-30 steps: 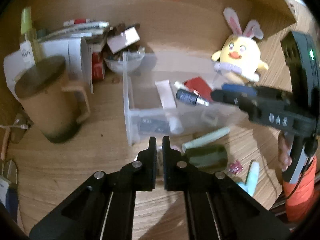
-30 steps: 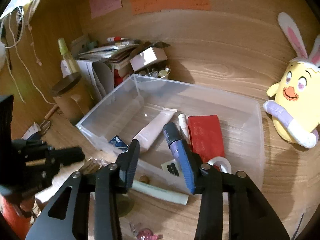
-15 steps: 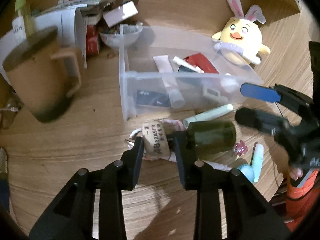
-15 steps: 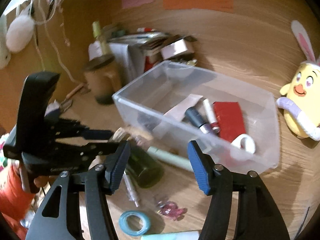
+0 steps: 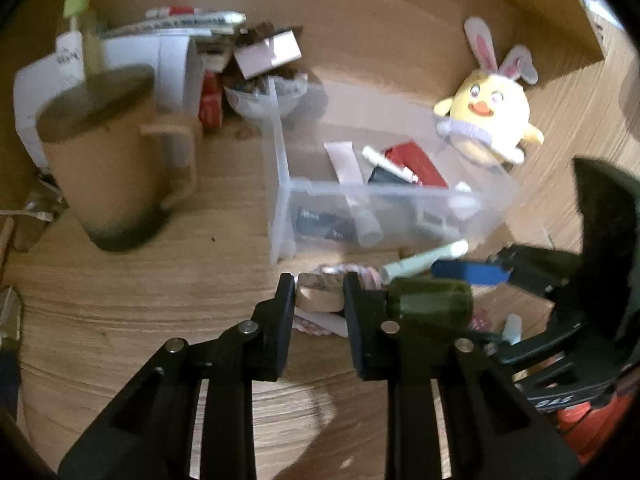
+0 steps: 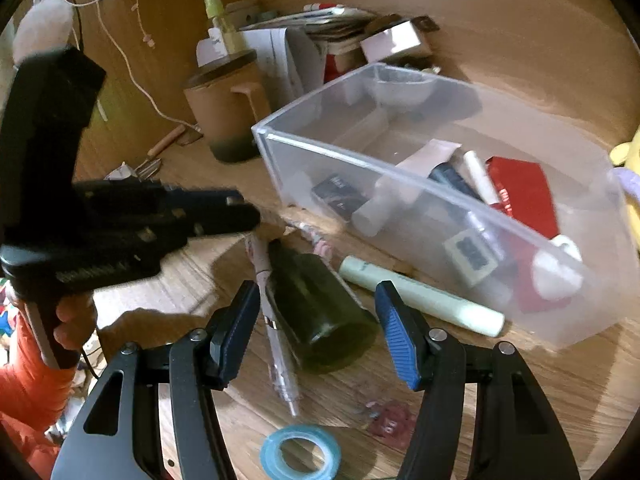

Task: Organize objects
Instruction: 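Grasp the green glass bottle with the right gripper, then carry the green bottle into the box with the right gripper while the left grasps the teal tape roll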

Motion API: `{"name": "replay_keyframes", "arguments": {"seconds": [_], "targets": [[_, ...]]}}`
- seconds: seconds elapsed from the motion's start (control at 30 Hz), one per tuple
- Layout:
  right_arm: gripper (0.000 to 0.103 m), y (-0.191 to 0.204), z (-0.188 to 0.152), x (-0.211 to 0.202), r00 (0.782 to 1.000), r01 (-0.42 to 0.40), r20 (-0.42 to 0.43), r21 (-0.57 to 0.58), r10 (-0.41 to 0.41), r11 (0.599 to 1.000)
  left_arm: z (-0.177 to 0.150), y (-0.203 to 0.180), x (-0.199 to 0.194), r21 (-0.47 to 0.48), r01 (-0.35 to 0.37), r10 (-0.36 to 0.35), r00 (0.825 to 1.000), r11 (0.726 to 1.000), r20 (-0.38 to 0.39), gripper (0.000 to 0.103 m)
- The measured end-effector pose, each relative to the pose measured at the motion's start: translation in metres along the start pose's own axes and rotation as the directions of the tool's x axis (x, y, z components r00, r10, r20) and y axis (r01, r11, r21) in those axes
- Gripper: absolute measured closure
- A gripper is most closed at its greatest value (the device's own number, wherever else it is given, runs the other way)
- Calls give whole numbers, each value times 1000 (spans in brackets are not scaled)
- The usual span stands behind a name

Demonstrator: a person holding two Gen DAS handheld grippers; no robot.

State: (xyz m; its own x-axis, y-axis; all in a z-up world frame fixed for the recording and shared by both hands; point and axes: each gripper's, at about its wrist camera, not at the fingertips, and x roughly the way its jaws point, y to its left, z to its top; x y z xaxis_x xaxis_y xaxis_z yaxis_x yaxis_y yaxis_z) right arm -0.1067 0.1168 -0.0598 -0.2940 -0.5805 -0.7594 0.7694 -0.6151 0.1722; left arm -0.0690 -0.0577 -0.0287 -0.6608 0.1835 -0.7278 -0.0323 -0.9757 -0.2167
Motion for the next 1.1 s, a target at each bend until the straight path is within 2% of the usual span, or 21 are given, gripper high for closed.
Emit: {"name": "replay_keyframes", "arguments": {"seconds": [0.1,0.37,0.67,0.77,1.1], "targets": [[60,-1,-1,3,1000,-29,-9,9,29,1000,5,-1,-12,3,-7,6,999,1000,34,79],[64,0,-4,-13,998,-56,34,36,54,998,31,-5,-35,-10,-7,8,993,1000,121,79],[65,-5,0,-48,990,-51,134,71,41,996,62,-15,-43,-15,-30,33,978,999,207,79],[65,-11,1,-58,986,-52,163,96,36,994,69,-17,-33,-15,-37,39,979,999,200,79],[65,-39,0,-92,971,-23,238,170,-18,985,81,-22,28,0,-95,94,992,996,85,79]]}}
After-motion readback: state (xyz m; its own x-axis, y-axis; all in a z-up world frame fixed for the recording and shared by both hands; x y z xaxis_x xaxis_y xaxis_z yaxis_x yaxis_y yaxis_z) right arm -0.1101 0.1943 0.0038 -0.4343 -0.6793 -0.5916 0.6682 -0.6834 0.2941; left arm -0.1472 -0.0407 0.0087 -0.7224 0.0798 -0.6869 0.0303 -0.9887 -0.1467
